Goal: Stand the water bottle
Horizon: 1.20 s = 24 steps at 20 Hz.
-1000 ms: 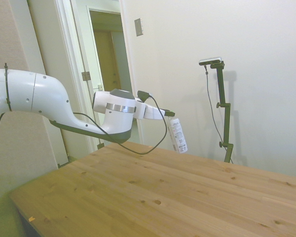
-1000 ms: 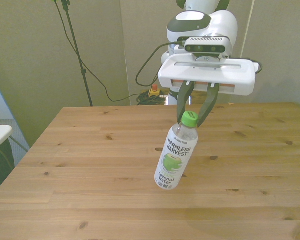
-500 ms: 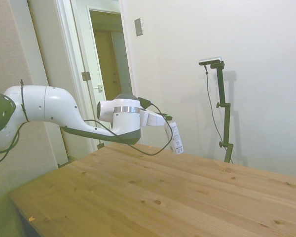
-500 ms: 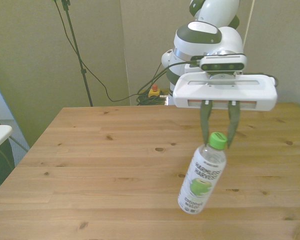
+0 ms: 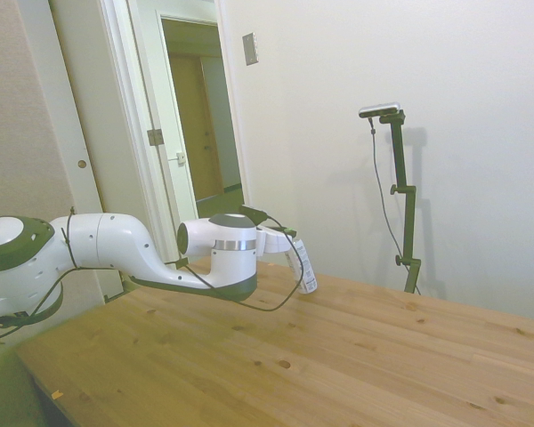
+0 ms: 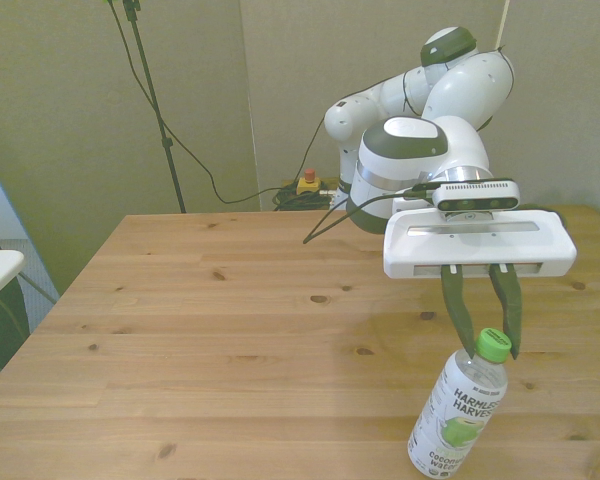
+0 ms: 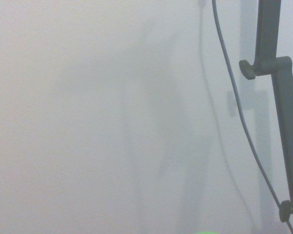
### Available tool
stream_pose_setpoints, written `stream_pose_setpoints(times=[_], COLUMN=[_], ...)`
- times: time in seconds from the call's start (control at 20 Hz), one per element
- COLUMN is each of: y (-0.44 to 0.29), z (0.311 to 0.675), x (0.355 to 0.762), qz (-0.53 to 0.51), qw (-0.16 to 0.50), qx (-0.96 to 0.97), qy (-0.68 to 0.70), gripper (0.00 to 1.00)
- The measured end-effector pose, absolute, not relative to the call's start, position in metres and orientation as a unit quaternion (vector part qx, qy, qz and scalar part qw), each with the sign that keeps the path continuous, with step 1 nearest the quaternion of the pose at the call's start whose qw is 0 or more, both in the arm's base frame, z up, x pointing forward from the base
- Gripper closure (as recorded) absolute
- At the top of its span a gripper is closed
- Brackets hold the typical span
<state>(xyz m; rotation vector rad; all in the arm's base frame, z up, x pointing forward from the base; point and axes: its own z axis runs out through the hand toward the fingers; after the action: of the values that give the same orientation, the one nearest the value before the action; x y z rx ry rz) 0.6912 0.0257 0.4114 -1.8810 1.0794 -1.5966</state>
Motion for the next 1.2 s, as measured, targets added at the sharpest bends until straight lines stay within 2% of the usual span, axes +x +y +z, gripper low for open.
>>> stream_pose_setpoints(times=[0.5, 0.85, 1.2], y=[0.03, 0.036, 0.035], z=[0.411, 0.436, 0.431], x=[0.676, 0.669, 0.665], qz=[-0.569, -0.563, -0.557], qw=[0.242, 0.259, 0.256], qx=[-0.685, -0.678, -0.682], qy=[0.385, 0.395, 0.399], gripper=[1.0, 1.0, 1.0])
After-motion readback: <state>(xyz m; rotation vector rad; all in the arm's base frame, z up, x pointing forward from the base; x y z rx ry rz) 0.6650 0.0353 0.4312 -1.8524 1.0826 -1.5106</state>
